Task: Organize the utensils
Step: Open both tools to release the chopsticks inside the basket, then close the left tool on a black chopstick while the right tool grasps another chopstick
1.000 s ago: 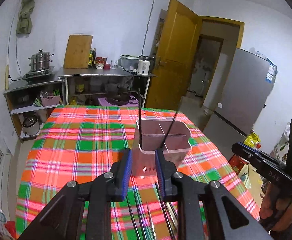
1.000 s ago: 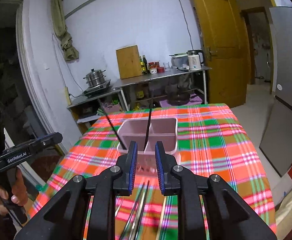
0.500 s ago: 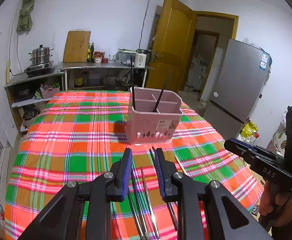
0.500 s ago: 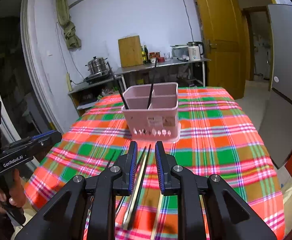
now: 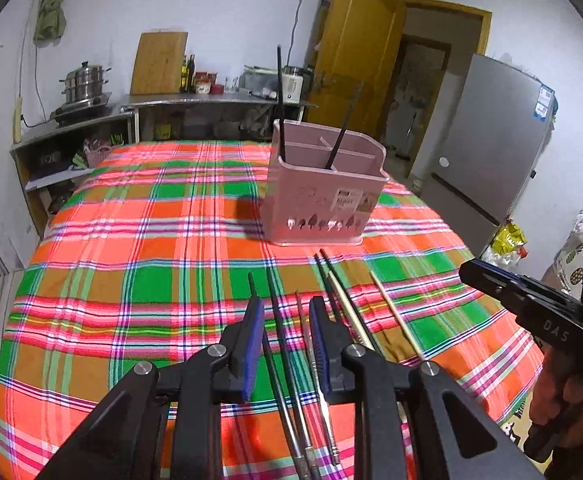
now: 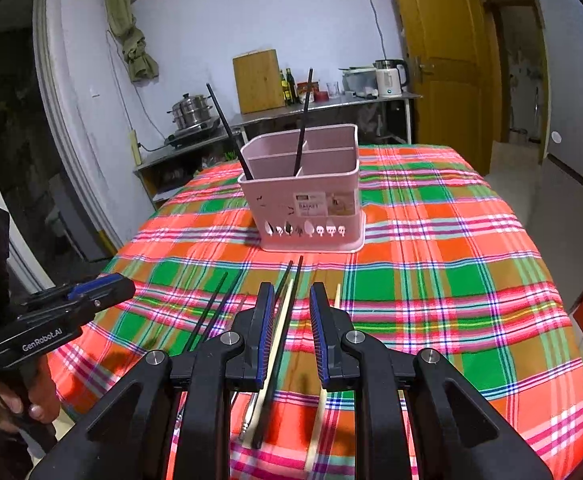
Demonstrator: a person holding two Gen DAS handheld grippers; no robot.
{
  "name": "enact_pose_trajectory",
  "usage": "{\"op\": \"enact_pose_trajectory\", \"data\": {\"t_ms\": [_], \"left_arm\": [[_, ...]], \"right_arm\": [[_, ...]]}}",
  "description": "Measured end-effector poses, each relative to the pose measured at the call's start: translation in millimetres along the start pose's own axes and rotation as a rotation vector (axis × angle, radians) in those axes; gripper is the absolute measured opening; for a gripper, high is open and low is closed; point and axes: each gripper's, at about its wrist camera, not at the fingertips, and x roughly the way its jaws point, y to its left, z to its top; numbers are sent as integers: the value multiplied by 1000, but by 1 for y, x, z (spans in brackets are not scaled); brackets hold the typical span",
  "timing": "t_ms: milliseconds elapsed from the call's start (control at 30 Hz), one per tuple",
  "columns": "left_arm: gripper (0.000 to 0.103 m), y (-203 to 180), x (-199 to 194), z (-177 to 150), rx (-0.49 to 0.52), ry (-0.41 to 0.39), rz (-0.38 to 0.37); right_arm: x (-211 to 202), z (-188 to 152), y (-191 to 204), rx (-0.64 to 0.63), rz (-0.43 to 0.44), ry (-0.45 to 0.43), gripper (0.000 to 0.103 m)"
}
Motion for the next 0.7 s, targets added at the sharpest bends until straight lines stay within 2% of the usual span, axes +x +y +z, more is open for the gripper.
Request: {"op": "enact_pose_trajectory", "data": {"t_ms": [300,700], "left_arm": [[23,16,48,-3,-29,85,36],[23,30,107,5,-74,178,28]], "right_arm": [[29,-6,-2,3,-2,57,19],[97,7,-2,6,-12,171,19]]}}
